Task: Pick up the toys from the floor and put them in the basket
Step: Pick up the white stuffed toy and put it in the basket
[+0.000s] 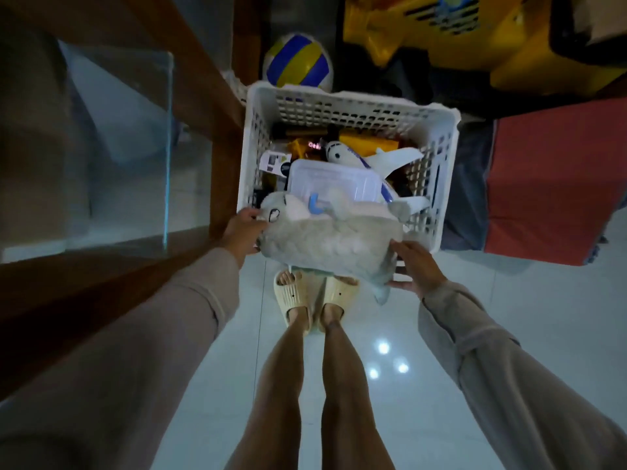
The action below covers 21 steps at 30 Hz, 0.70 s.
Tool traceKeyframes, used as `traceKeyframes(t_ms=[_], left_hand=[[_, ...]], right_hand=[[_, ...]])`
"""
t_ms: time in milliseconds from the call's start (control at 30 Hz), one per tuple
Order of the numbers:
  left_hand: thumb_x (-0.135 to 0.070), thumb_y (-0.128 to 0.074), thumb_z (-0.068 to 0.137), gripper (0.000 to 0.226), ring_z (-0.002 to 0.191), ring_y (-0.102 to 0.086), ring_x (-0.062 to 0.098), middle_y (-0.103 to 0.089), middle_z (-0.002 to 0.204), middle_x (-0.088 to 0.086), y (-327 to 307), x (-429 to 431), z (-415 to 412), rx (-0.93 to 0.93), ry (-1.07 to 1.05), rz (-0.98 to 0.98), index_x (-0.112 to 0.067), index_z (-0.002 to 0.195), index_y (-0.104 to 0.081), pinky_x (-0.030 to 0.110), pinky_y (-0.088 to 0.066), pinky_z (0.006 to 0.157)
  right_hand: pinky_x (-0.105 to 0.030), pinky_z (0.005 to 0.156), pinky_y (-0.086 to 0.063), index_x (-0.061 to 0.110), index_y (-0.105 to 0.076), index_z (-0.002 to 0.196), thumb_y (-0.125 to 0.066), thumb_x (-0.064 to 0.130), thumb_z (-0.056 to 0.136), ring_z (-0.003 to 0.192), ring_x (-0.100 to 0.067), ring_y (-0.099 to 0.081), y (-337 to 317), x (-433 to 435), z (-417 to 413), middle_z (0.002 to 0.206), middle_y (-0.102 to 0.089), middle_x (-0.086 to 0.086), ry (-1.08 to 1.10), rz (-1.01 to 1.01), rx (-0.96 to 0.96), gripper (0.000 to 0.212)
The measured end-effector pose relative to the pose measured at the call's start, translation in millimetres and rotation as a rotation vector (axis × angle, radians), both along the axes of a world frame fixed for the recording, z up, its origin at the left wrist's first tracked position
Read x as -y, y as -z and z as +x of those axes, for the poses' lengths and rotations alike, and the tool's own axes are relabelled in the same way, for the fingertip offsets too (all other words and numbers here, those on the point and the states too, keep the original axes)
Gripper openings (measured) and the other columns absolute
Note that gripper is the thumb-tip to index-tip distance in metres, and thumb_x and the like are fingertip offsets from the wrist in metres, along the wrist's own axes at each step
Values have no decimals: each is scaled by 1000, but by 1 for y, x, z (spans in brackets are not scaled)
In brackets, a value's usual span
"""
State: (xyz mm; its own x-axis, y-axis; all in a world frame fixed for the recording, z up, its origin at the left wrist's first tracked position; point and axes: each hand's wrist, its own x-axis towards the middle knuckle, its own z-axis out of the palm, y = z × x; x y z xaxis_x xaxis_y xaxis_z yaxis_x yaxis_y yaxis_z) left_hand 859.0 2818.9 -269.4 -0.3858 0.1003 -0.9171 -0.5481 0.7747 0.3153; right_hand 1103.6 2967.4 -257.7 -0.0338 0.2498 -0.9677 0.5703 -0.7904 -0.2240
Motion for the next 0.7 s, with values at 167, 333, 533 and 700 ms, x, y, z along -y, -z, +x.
traceKeyframes(t_ms=[167,333,533,700], left_hand=[[-18,-58,88,42,119,-53,34,-52,136,15,75,-15,-43,-129,40,10,-15,130,-50,42,-51,93],[-17,-50,90,47,126,-48,36,-47,140,15,119,-23,-71,-227,193,-54,-18,137,-43,49,-44,105],[-15,-53,87,47,122,-52,36,-46,139,19,133,-33,-51,-376,470,-148,-12,134,-50,41,-47,102],[-17,-51,89,53,126,-48,36,-37,145,18,116,-40,-34,-346,631,-153,-10,141,-41,36,-41,103]], right_hand=[[-35,63,-54,16,-51,93,-52,28,92,103,-29,-58,71,-19,-53,101,-58,-6,-73,46,-47,12],[-51,92,-52,5,-45,128,-51,27,92,117,-35,-56,116,-35,-93,130,-54,-17,-144,64,-52,43],[-44,92,-51,4,-43,131,-53,18,91,116,-33,-56,131,-38,-82,124,-54,-16,-137,21,-49,44],[-37,95,-47,9,-44,131,-56,15,90,116,-30,-53,123,-31,-74,131,-51,-17,-305,79,-15,43]])
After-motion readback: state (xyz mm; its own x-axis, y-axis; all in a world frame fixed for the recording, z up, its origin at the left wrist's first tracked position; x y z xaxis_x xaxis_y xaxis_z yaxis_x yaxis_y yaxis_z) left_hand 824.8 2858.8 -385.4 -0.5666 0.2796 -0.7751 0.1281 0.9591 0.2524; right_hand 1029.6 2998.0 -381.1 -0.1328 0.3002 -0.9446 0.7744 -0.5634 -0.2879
